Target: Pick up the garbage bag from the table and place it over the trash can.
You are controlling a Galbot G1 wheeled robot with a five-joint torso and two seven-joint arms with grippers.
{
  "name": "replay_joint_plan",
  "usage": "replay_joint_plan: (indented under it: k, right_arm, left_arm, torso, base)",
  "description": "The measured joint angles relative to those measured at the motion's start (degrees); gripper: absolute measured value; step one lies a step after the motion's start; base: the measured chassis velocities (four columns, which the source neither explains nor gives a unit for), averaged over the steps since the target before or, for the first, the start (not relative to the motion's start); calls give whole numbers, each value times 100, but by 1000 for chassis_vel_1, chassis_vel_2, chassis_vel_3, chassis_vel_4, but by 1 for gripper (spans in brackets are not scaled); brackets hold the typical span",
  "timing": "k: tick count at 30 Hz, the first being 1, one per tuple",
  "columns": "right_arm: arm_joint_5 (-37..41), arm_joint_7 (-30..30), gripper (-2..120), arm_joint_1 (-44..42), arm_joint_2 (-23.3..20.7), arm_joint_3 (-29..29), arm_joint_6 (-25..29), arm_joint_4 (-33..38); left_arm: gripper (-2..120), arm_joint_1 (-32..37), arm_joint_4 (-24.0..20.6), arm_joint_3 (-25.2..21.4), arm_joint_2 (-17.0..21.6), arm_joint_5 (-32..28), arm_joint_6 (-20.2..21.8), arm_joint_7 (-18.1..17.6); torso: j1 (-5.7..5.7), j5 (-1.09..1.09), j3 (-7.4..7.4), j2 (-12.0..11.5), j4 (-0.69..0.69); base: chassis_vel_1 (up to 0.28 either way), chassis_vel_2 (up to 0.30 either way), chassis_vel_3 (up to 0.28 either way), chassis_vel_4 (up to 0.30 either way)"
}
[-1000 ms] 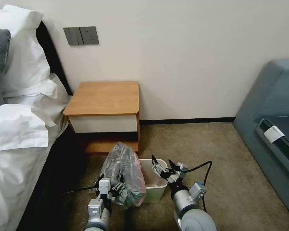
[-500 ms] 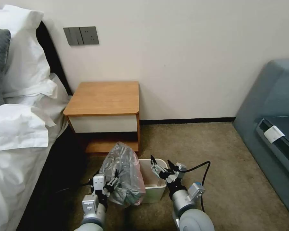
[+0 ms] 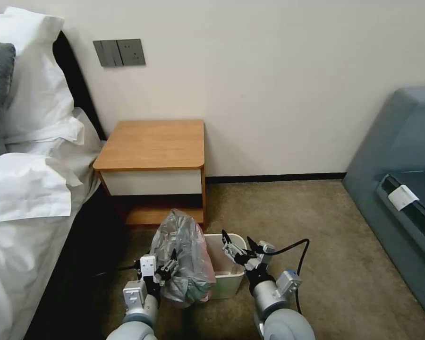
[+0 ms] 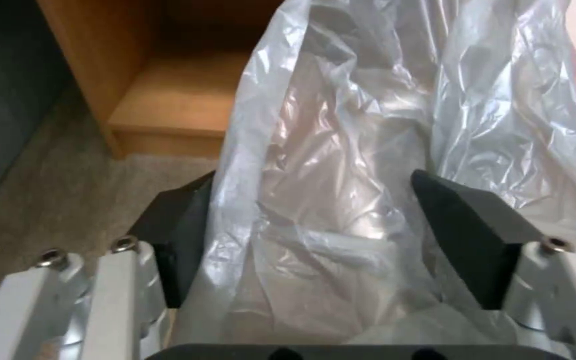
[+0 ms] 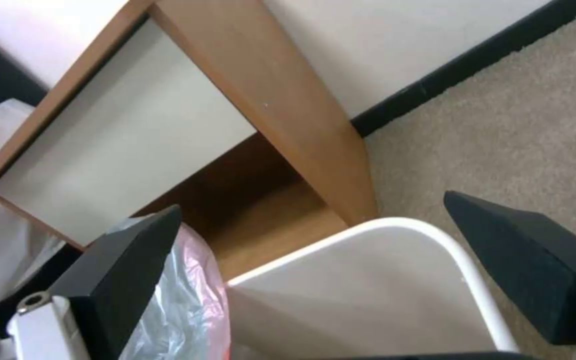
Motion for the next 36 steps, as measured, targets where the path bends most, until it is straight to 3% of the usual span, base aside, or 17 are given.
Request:
replay_joint_plan:
  k: [22, 29, 36]
  right_arm:
    - [-25, -3, 100, -15, 30, 48, 66, -100]
    - [-40, -3, 100, -40, 52, 69, 88, -123]
    - [-42, -4, 100, -39, 54, 70, 92, -140]
  left_arm:
    - [71, -208, 247, 187, -13, -19, 121, -25]
    - [58, -383, 367, 224, -7, -158, 203, -99]
    - [57, -432, 387, 236, -9, -228, 269, -177]
  torso:
    - [0, 0, 0, 0, 0]
    - [0, 0, 0, 0, 0]
    - [0, 1, 0, 0, 0]
  base:
    - [0, 0, 0, 0]
    - [0, 0, 0, 0]
    - [0, 0, 0, 0]
